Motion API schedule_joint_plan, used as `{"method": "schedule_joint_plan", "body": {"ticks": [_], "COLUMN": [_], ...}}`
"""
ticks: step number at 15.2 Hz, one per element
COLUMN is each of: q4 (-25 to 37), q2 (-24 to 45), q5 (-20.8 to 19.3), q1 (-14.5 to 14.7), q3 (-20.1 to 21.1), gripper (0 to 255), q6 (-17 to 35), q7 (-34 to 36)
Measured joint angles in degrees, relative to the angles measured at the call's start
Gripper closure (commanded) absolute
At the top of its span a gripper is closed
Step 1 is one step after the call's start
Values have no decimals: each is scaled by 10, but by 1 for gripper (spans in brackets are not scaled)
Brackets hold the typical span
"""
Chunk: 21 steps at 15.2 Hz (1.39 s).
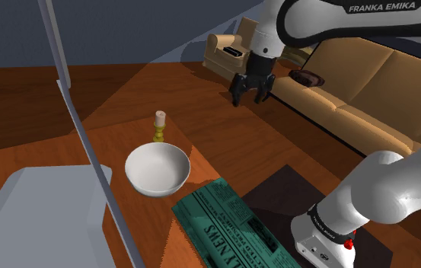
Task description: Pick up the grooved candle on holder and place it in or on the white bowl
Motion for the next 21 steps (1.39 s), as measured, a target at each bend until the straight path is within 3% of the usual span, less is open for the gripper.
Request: {"method": "schedule_joint_plan", "body": {"ticks": [9,21], "q4": [102,334], "q2": [166,422], "q5": [-10,-86], "q1": [18,70], "q3": [56,81], "gripper": [0,0], "q6": [81,118], "q7": [99,225]}}
